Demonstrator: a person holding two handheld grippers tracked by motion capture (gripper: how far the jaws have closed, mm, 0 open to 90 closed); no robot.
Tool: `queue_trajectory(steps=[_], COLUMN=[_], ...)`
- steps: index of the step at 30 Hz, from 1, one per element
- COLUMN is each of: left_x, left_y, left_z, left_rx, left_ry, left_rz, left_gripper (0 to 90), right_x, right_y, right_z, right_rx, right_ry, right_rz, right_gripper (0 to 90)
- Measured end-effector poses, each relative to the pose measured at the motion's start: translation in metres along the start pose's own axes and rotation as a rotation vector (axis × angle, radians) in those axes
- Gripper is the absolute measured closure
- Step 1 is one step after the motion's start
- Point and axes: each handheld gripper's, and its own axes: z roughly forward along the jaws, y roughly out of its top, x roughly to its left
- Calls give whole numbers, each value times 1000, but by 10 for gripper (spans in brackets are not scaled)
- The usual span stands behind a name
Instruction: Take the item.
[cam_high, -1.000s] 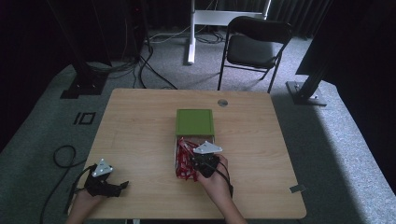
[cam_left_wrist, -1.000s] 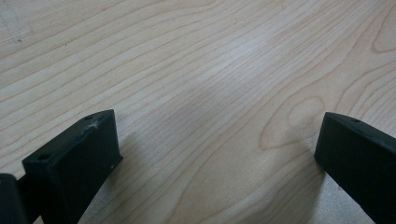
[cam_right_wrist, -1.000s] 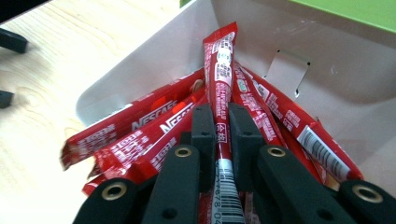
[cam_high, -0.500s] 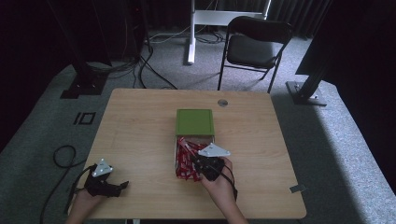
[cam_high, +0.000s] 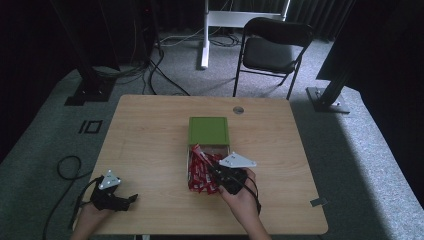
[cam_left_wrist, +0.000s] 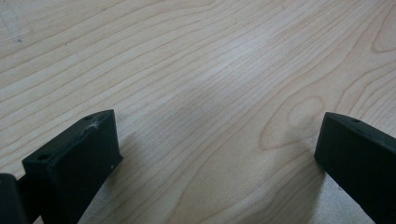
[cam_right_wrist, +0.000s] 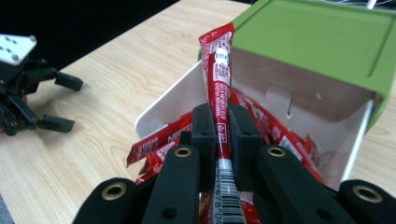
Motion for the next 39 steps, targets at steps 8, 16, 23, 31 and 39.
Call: queue_trajectory(steps=[8,16,23,31,39], left_x=[0,0,0,0,0], left_y=[0,0,0,0,0], left_z=[0,0,0,0,0], left_rx=[0,0,-1,-1,-1], left_ry=[0,0,0,0,1], left_rz=[-1,-1,-1,-1,0], left_gripper=[8,8,8,8,8], right_x=[-11,-24,-31,-44,-58], right_y=[11,15,18,18,16], right_z=[-8,-7,-6,-6,-6], right_rx=[-53,-84,-113,-134,-161], right_ry=[-50,-82,-109,-144,-204], right_rz=[21,63,80,107,108], right_gripper=[827,826,826,825,825])
